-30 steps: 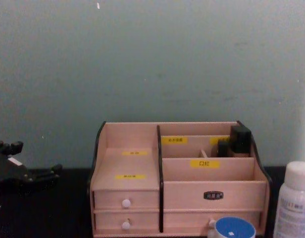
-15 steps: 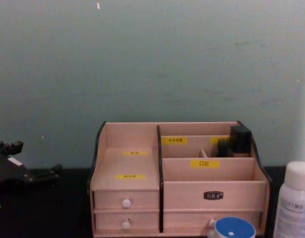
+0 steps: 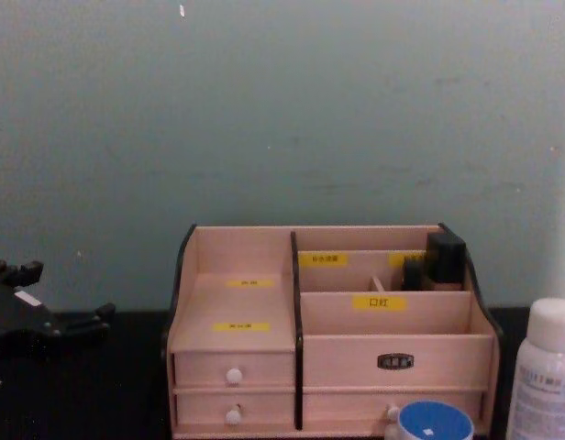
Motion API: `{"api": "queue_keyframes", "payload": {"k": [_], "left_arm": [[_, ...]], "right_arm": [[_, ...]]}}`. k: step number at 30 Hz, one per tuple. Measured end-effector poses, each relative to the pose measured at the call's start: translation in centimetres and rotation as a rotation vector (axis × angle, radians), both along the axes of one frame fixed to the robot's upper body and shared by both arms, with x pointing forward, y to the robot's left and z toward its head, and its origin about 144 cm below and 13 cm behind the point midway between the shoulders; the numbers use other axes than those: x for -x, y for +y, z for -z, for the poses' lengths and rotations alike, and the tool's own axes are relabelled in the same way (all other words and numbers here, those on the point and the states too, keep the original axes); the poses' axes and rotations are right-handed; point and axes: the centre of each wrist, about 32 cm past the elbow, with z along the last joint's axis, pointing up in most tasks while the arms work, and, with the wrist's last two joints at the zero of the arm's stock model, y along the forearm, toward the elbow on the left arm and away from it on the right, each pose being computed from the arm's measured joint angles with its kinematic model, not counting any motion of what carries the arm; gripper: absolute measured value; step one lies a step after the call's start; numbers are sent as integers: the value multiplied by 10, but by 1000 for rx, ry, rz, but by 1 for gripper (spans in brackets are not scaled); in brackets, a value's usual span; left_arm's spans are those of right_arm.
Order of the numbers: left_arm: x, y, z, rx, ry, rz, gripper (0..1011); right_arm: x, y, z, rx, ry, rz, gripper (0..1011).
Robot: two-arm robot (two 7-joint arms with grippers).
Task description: Pick up the facial cleanser and watermelon frost from the table and place them into the tiered storage box.
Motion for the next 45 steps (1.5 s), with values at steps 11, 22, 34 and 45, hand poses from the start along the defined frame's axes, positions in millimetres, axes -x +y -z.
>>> {"api": "queue_keyframes", "payload": {"k": [11, 22, 34, 45], "left_arm": [[0, 0, 0, 0, 0, 0, 1001], [0, 0, 0, 0, 0, 0, 1001], [0, 0, 0, 0, 0, 0, 1002], [0, 0, 0, 0, 0, 0, 1001]], "right_arm": [[6, -4, -2, -16, 10, -10, 1003], [37, -20, -7, -65, 56, -23, 1003], [81, -34, -14, -147, 119, -93, 1003], [98, -24, -11, -224, 186, -184, 1003]]}}
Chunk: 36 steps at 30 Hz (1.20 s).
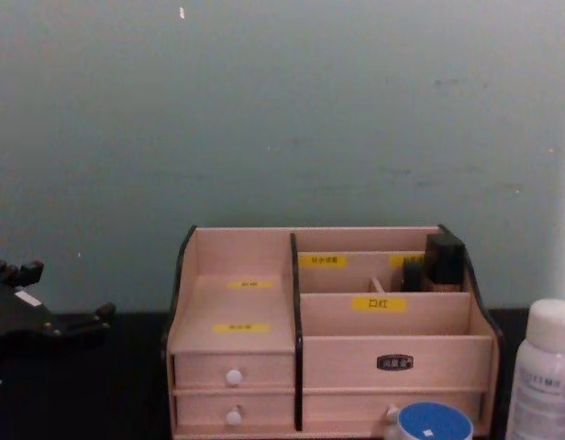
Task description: Pick up the facial cleanser and watermelon frost from the table and place them into the tiered storage box.
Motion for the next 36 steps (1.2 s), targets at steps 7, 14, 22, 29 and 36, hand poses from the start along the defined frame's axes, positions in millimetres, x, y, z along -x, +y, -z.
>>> {"api": "queue_keyframes", "payload": {"k": [7, 14, 22, 29, 36], "left_arm": [[0, 0, 0, 0, 0, 0, 1002], [0, 0, 0, 0, 0, 0, 1002], [0, 0, 0, 0, 0, 0, 1001], [0, 0, 0, 0, 0, 0, 1001], [0, 0, 0, 0, 0, 0, 1001]], "right_arm": [[-6, 14, 10, -32, 42, -17, 1002], [-17, 22, 15, -42, 63, -19, 1003], [-33, 28, 19, -56, 74, -23, 1002], [-45, 33, 20, -65, 72, -26, 1003], [-53, 37, 22, -65, 72, -29, 1003]]}}
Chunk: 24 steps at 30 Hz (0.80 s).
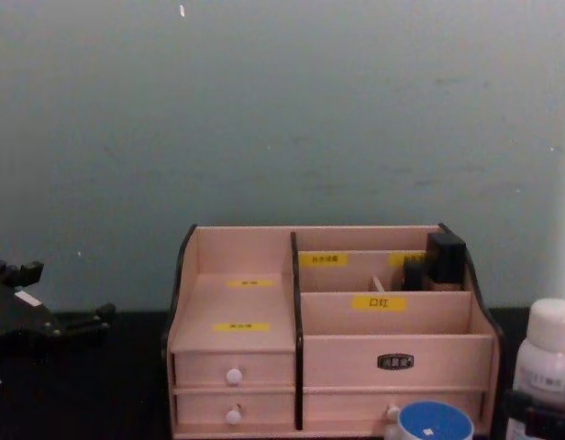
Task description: Pick up the facial cleanser and watermelon frost from the table and place them into the tiered storage box.
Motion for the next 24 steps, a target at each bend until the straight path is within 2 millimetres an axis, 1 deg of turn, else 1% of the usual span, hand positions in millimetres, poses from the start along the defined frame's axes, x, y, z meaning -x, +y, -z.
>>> {"api": "queue_keyframes", "payload": {"k": [8, 22, 23, 24], "left_arm": [[0, 0, 0, 0, 0, 0, 1001], [0, 0, 0, 0, 0, 0, 1001], [0, 0, 0, 0, 0, 0, 1001], [0, 0, 0, 0, 0, 0, 1001]], "right_arm": [[-4, 3, -1, 2, -7, -4, 1003], [-5, 3, -1, 6, -15, -3, 1003], [-5, 2, -1, 6, -14, -3, 996], [-5, 2, -1, 6, -14, -3, 967]]}}
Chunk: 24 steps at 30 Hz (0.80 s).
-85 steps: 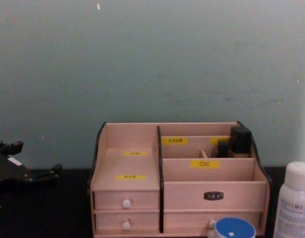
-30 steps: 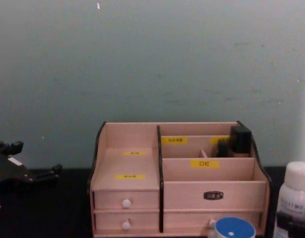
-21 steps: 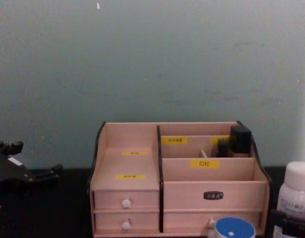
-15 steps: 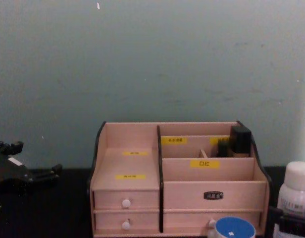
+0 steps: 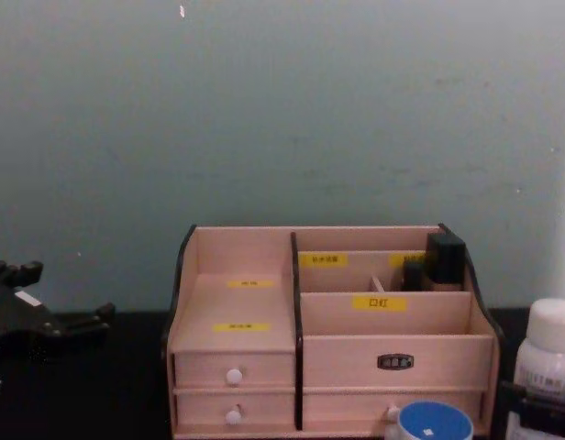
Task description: Pick up the facial cleanser and watermelon frost from the table and place them into the tiered storage box.
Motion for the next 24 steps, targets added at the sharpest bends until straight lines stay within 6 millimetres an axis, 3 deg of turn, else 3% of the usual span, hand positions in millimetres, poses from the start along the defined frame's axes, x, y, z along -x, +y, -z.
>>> {"api": "queue_keyframes", "payload": {"k": [6, 15, 24], "left_arm": [[0, 0, 0, 0, 0, 0, 1001], [0, 0, 0, 0, 0, 0, 1001], [0, 0, 0, 0, 0, 0, 1002]], "right_arm": [[0, 0, 0, -2, 1, 0, 857], [0, 0, 0, -2, 3, 0, 595], [2, -1, -1, -4, 2, -1, 593]]}}
